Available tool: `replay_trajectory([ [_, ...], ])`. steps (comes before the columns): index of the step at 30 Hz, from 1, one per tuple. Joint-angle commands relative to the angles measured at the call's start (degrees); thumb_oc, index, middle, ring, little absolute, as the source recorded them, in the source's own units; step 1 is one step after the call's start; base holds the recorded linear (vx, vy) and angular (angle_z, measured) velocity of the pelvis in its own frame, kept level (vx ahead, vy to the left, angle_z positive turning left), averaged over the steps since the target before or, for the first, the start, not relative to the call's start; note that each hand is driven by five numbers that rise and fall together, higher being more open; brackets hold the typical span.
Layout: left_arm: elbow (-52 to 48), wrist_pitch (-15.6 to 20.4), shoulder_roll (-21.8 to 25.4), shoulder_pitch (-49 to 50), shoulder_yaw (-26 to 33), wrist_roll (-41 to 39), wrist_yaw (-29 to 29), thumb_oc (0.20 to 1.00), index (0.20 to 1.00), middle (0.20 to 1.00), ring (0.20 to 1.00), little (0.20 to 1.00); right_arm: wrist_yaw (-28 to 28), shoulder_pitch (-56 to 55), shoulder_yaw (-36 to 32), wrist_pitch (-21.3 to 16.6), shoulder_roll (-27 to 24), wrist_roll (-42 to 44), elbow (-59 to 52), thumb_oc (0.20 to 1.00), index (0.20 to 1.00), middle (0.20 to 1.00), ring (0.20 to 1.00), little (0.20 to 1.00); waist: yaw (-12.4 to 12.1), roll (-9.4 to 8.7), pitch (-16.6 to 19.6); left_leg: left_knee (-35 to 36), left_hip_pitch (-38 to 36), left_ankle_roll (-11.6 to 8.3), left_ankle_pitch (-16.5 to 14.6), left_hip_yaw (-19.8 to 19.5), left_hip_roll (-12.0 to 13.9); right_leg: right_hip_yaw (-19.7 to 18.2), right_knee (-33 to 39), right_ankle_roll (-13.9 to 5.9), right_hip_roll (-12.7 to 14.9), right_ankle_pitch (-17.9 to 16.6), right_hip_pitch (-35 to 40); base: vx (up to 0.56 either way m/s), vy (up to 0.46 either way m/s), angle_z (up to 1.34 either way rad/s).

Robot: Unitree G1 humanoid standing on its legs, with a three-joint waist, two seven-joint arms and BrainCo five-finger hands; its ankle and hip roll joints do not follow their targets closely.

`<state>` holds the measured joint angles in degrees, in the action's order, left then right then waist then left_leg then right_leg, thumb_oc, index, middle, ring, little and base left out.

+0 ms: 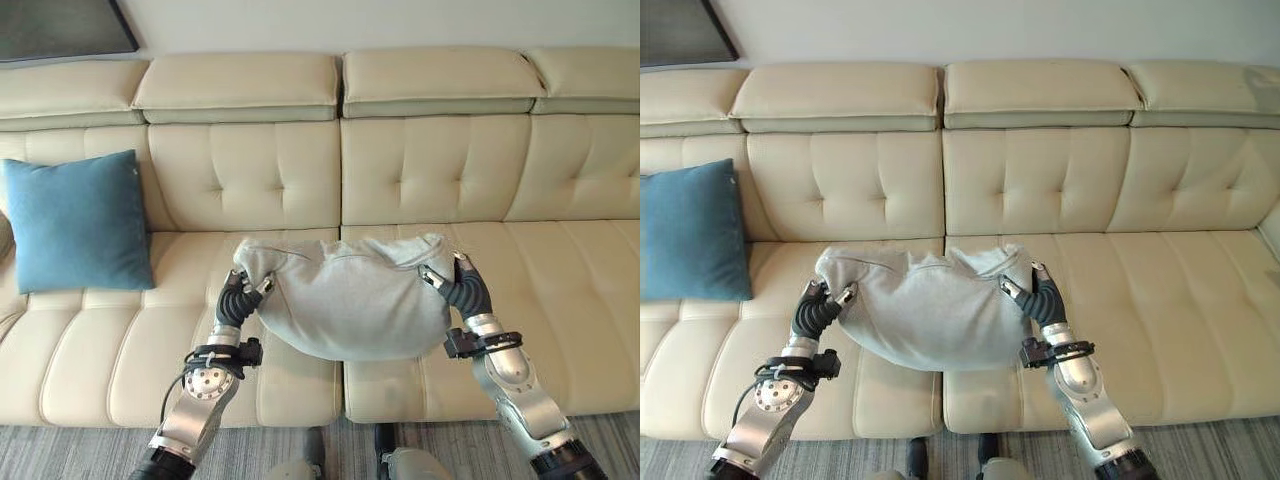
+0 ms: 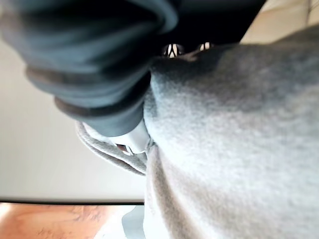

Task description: Pick up all the scattered cushions and arrange them neatly on the sofa.

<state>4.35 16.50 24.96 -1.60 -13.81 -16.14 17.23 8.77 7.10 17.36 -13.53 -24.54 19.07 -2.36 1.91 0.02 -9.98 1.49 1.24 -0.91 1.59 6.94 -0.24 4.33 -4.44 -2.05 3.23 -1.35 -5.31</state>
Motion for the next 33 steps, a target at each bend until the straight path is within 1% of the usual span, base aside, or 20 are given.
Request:
replay_trajectory([
  [1, -2.2, 5.8, -2.3, -10.9, -6.1, 6.0, 2.6, 0.2, 0.2, 0.2, 0.2, 0.2, 1.6, 11.6, 3.3, -6.4, 5.0, -2.4, -3.0, 0.2, 0.2, 0.2, 0.2, 0.2, -0.7, -2.42, 3.4, -6.5, -0.3, -0.44, -8.4, 0.5, 0.9, -3.0, -1.4, -5.52, 1.9, 3.5, -0.3, -0.07, 0.015, -0.04],
  [2, 1.0, 6.0, -3.3, -16.5, -7.2, 7.4, 5.8, 0.2, 0.2, 0.2, 0.2, 0.2, 3.9, 17.3, 4.7, -6.5, 6.2, -3.9, -0.1, 0.2, 0.2, 0.2, 0.2, 0.2, -0.9, -2.53, 2.8, -6.6, 1.4, -0.41, -8.1, 0.5, 1.0, -3.5, -1.2, -5.57, 2.0, 2.9, -1.9, -0.07, 0.006, -0.01],
  [3, 1.2, 6.0, -3.3, -16.8, -7.2, 7.4, 5.9, 0.2, 0.2, 0.2, 0.2, 0.2, 4.0, 17.6, 4.7, -6.6, 6.2, -3.9, 0.1, 0.2, 0.2, 0.2, 0.2, 0.2, -0.9, -2.54, 2.7, -6.7, 1.6, -0.4, -8.1, 0.6, 1.0, -3.5, -1.2, -5.57, 2.0, 2.9, -2.1, -0.11, 0.0, -0.02],
  [4, 2.6, 6.1, -3.9, -19.1, -7.8, 7.6, 6.9, 0.2, 0.2, 0.2, 0.2, 0.2, 5.1, 20.0, 5.4, -6.5, 6.8, -4.8, 1.4, 0.2, 0.2, 0.2, 0.2, 0.2, -1.0, -2.61, 2.3, -6.8, 2.6, -0.42, -8.0, 0.5, 0.9, -3.7, -1.2, -5.56, 2.0, 2.5, -3.0, -0.1, -0.005, -0.01],
  [8, 12.1, 6.0, -4.4, -32.9, -10.4, 9.1, 12.2, 0.2, 0.2, 0.2, 0.2, 0.2, 9.7, 32.9, 8.1, -5.9, 7.4, -7.8, 11.6, 0.2, 0.2, 0.2, 0.2, 0.2, -1.3, -2.7, 0.3, -7.7, 8.9, -0.67, -6.6, 0.0, 1.0, -4.2, -1.7, -5.65, 2.2, 1.0, -9.3, -0.16, -0.013, -0.03],
  [11, 19.1, 5.6, -4.7, -41.1, -11.7, 9.0, 14.6, 0.2, 0.2, 0.2, 0.2, 0.2, 12.5, 41.8, 8.7, -5.0, 7.2, -8.5, 20.5, 0.2, 0.2, 0.2, 0.2, 0.2, -1.6, -2.7, -1.3, -8.4, 12.6, -0.99, -5.6, -0.5, 1.1, -3.9, -1.9, -5.69, 2.6, 0.2, -12.5, -0.1, -0.046, 0.01],
  [12, 26.0, 5.5, -4.9, -47.9, -12.5, 8.4, 16.4, 0.2, 0.2, 0.2, 0.2, 0.2, 14.6, 48.7, 8.9, -4.7, 7.2, -7.5, 29.6, 0.2, 0.2, 0.2, 0.2, 0.2, -2.0, -2.55, -2.8, -8.5, 14.9, -1.44, -4.7, -0.9, 1.4, -3.7, -1.6, -5.82, 2.7, -0.3, -14.5, -0.09, -0.061, 0.04],
  [13, 26.2, 5.6, -4.9, -48.1, -12.5, 8.4, 16.5, 0.275, 0.275, 0.275, 0.275, 0.275, 14.6, 48.9, 8.9, -4.8, 7.2, -7.4, 29.8, 0.2, 0.2, 0.2, 0.2, 0.2, -2.0, -2.54, -2.9, -8.6, 15.0, -1.45, -4.7, -1.0, 1.4, -3.7, -1.7, -5.81, 2.7, -0.3, -14.6, -0.08, -0.062, 0.05],
  [14, 28.1, 5.7, -5.1, -50.0, -12.8, 7.6, 16.6, 0.884, 0.884, 0.884, 0.884, 0.884, 15.2, 51.1, 8.9, -4.7, 7.4, -6.6, 32.4, 0.2, 0.2, 0.2, 0.2, 0.2, -2.2, -2.45, -3.5, -8.5, 15.6, -1.56, -4.5, -1.1, 1.5, -3.7, -1.5, -5.88, 2.7, -0.5, -15.1, -0.04, -0.037, 0.04],
  [15, 29.9, 5.6, -5.1, -52.0, -13.1, 6.9, 16.9, 1.0, 1.0, 1.0, 1.0, 1.0, 15.5, 52.9, 8.9, -4.7, 7.1, -5.9, 34.7, 0.558, 0.558, 0.558, 0.558, 0.558, -2.2, -2.42, -3.9, -8.6, 16.4, -1.7, -4.2, -1.3, 1.6, -3.6, -1.3, -5.93, 2.7, -0.7, -15.8, -0.05, -0.055, 0.02],
  [16, 30.9, 5.7, -4.6, -53.2, -13.1, 6.7, 17.1, 1.0, 1.0, 1.0, 1.0, 1.0, 15.8, 54.3, 9.1, -4.4, 6.5, -5.9, 36.8, 0.865, 0.865, 0.865, 0.865, 0.865, -2.3, -2.35, -4.1, -8.5, 17.1, -1.82, -3.9, -1.4, 1.6, -3.5, -1.2, -5.98, 2.7, -0.9, -16.5, -0.05, -0.059, -0.01],
  [17, 32.1, 5.5, -4.2, -54.6, -13.1, 6.6, 17.3, 1.0, 1.0, 1.0, 1.0, 1.0, 16.1, 55.7, 9.0, -4.2, 6.0, -5.9, 38.4, 1.0, 1.0, 1.0, 1.0, 1.0, -2.5, -2.32, -4.2, -8.3, 17.7, -1.93, -3.5, -1.6, 1.7, -3.5, -1.0, -6.06, 2.7, -1.1, -17.1, -0.05, -0.066, -0.02],
  [18, 32.6, 5.5, -2.9, -56.1, -13.1, 7.2, 17.3, 1.0, 1.0, 1.0, 1.0, 1.0, 16.4, 57.3, 9.1, -4.0, 4.5, -6.0, 40.1, 1.0, 1.0, 1.0, 1.0, 1.0, -2.5, -2.26, -4.4, -7.9, 18.5, -2.09, -3.1, -1.8, 1.8, -3.4, -0.6, -6.14, 2.5, -1.3, -17.9, -0.03, -0.047, 0.01],
  [20, 32.8, 5.5, -2.1, -56.7, -12.9, 7.6, 17.4, 1.0, 1.0, 1.0, 1.0, 1.0, 16.5, 57.7, 8.8, -4.1, 3.9, -6.0, 40.4, 1.0, 1.0, 1.0, 1.0, 1.0, -2.4, -2.2, -4.6, -7.8, 18.8, -2.17, -2.9, -1.8, 1.9, -3.3, -0.5, -6.17, 2.5, -1.3, -18.1, -0.01, -0.02, 0.02],
  [23, 33.2, 5.8, 0.9, -57.4, -12.0, 7.3, 17.1, 1.0, 1.0, 1.0, 1.0, 1.0, 16.9, 58.3, 7.8, -4.4, 1.2, -6.2, 41.1, 1.0, 1.0, 1.0, 1.0, 1.0, -2.5, -2.16, -4.6, -7.3, 19.0, -2.5, -2.5, -2.1, 2.1, -3.1, 0.1, -6.26, 2.5, -1.6, -18.4, -0.01, -0.022, -0.02],
  [26, 34.2, 6.6, 3.5, -57.5, -10.1, 4.3, 16.4, 1.0, 1.0, 1.0, 1.0, 1.0, 17.4, 58.9, 6.5, -4.9, -1.0, -4.6, 41.4, 1.0, 1.0, 1.0, 1.0, 1.0, -2.4, -2.2, -4.3, -7.1, 18.7, -2.69, -2.4, -2.1, 2.4, -2.9, 0.5, -6.29, 2.4, -1.7, -18.1, 0.0, 0.0, 0.0],
  [27, 34.6, 6.6, 4.6, -57.4, -9.4, 2.9, 16.0, 1.0, 1.0, 1.0, 1.0, 1.0, 17.4, 58.6, 5.5, -5.1, -1.9, -3.5, 41.2, 1.0, 1.0, 1.0, 1.0, 1.0, -2.4, -2.1, -4.4, -7.1, 18.2, -2.79, -2.9, -2.1, 2.6, -2.8, 0.5, -6.27, 2.3, -1.4, -17.7, 0.0, 0.0, 0.0],
  [31, 35.3, 6.9, 7.6, -56.4, -7.3, 0.1, 14.4, 1.0, 1.0, 1.0, 1.0, 1.0, 17.2, 57.0, 2.7, -6.0, -4.6, -0.9, 40.2, 1.0, 1.0, 1.0, 1.0, 1.0, -2.0, -1.96, -3.9, -7.3, 18.2, -2.97, -2.7, -2.2, 2.5, -2.8, 0.6, -6.14, 2.5, -1.7, -17.6, 0.0, 0.0, 0.0],
  [32, 35.4, 6.9, 7.7, -56.4, -7.3, 0.0, 14.3, 1.0, 1.0, 1.0, 1.0, 1.0, 17.2, 56.9, 2.7, -6.0, -4.6, -0.8, 40.2, 1.0, 1.0, 1.0, 1.0, 1.0, -2.0, -1.96, -3.9, -7.3, 18.2, -2.97, -2.8, -2.2, 2.5, -2.8, 0.6, -6.14, 2.5, -1.7, -17.6, 0.0, 0.0, 0.0],
  [33, 35.5, 7.0, 9.1, -55.6, -6.3, -1.5, 13.2, 1.0, 1.0, 1.0, 1.0, 1.0, 16.7, 55.9, 1.7, -6.3, -6.0, 0.5, 39.8, 1.0, 1.0, 1.0, 1.0, 1.0, -1.8, -1.88, -3.5, -7.4, 18.1, -3.01, -2.9, -2.1, 2.5, -2.8, 0.7, -6.1, 2.6, -1.9, -17.5, 0.0, 0.0, 0.0],
])
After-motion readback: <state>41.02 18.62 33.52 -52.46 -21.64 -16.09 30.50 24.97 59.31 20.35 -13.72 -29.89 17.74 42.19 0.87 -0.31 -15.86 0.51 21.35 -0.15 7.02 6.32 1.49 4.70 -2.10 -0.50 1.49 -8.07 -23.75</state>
